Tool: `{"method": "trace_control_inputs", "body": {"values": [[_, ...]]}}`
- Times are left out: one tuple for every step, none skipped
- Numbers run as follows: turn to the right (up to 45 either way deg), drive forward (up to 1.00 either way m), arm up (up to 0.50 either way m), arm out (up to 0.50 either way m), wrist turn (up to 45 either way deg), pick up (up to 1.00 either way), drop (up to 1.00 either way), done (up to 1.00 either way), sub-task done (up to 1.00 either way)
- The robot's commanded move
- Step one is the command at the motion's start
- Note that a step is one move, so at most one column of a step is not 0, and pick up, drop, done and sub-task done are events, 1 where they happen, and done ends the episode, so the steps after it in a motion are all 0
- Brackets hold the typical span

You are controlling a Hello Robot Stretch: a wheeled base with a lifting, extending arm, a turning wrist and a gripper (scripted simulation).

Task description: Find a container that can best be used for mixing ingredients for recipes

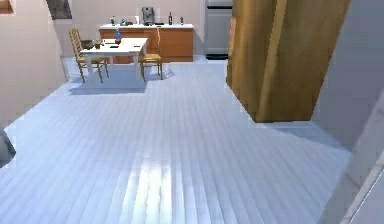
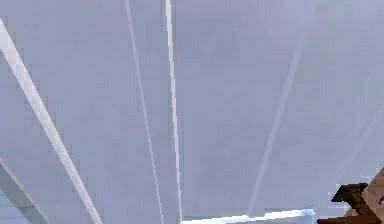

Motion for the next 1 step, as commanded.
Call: {"method": "trace_control_inputs", "body": {"values": [[-6.0, 0.00, 0.00, 0.00, 0.0, 0.00, 0.00, 0.00, 0.00]]}}
